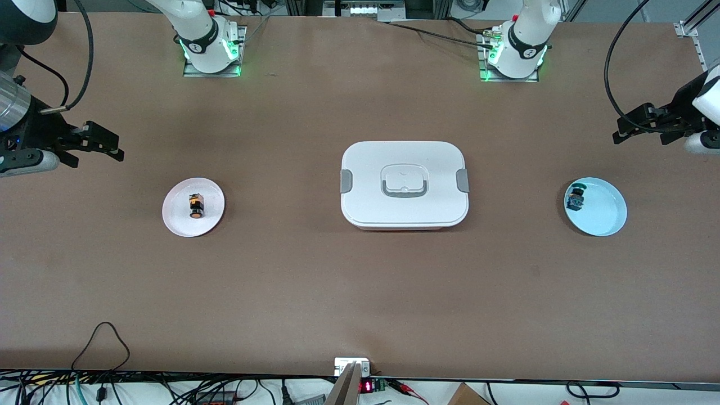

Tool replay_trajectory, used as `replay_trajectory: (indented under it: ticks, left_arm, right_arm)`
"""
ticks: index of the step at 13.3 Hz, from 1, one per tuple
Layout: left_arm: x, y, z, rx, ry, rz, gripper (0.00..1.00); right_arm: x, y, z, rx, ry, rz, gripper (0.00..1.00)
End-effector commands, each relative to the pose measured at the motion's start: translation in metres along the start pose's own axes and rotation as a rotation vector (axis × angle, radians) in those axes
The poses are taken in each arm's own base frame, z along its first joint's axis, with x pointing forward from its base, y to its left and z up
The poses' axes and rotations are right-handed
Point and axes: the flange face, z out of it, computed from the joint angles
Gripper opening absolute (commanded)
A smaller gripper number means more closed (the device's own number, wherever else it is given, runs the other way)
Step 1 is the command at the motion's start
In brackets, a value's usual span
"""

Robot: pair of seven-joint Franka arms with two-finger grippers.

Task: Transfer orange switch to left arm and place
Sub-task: 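Move the right gripper over the orange switch on the white plate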

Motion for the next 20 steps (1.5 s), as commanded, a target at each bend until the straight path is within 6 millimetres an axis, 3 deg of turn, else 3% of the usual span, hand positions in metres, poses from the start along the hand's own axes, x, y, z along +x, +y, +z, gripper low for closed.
replay_trajectory:
  ticks: [1,8,12,15,20]
  left_arm:
    - [0.000,-0.001,-0.004,0.010,0.002,-0.002,1.00]
    - [0.001,-0.004,-0.003,0.010,0.002,-0.008,1.00]
    - [0.001,-0.004,-0.003,0.010,0.002,-0.008,1.00]
    - [0.002,-0.004,-0.002,0.010,0.001,-0.008,1.00]
    - [0.002,-0.007,-0.003,0.009,0.001,-0.013,1.00]
  right_arm:
    - [-0.001,-0.005,-0.008,0.005,-0.001,0.005,1.00]
    - [-0.001,-0.004,-0.008,0.005,-0.001,0.002,1.00]
    - [-0.007,-0.017,-0.015,0.007,-0.009,-0.040,1.00]
    - [-0.014,-0.026,-0.015,0.013,-0.053,-0.363,1.00]
    - [-0.021,-0.012,-0.013,0.049,-0.103,-1.188,1.00]
